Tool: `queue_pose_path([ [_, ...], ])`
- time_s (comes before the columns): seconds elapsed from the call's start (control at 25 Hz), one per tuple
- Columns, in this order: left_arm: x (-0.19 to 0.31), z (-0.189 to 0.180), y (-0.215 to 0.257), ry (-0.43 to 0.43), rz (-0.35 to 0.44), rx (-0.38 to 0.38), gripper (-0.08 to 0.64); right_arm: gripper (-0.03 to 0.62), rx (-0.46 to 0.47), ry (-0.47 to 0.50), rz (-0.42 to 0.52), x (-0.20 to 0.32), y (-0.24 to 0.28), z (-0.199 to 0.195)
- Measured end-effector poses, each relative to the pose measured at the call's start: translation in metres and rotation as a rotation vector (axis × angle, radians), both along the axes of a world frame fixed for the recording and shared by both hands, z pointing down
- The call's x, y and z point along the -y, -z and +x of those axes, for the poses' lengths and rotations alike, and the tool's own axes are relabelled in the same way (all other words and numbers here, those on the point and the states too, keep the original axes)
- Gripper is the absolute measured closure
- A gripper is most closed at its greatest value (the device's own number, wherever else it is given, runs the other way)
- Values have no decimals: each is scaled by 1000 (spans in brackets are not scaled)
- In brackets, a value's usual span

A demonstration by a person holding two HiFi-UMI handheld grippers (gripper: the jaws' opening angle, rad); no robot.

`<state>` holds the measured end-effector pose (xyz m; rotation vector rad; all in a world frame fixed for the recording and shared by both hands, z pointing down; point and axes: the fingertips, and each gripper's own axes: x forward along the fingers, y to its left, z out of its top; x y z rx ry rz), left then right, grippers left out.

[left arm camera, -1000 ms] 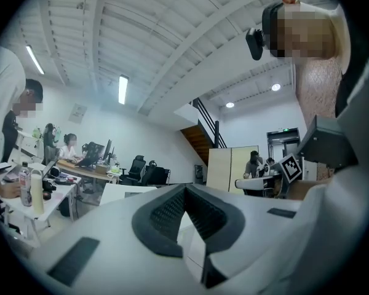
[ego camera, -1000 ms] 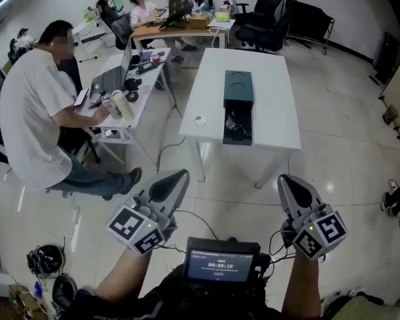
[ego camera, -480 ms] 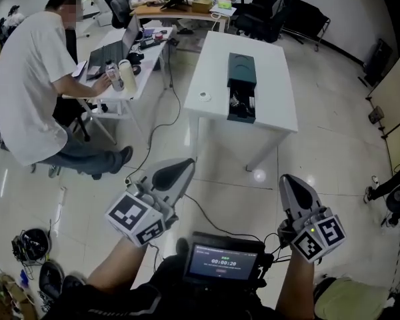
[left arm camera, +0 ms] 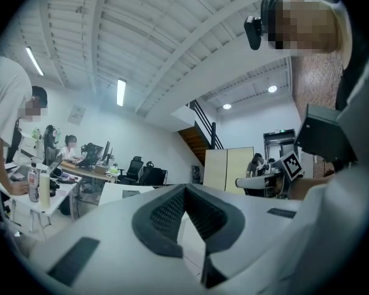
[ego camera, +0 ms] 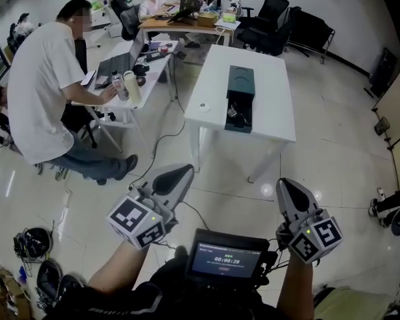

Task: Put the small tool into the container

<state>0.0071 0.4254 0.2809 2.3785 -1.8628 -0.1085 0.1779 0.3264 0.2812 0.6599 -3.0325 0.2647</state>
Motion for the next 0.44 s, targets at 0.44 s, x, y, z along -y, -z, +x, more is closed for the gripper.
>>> queue_pose_path([
  [0.44, 1, 30, 4, 34, 1, 14, 529, 583, 6, 16, 10, 4, -1, 32],
])
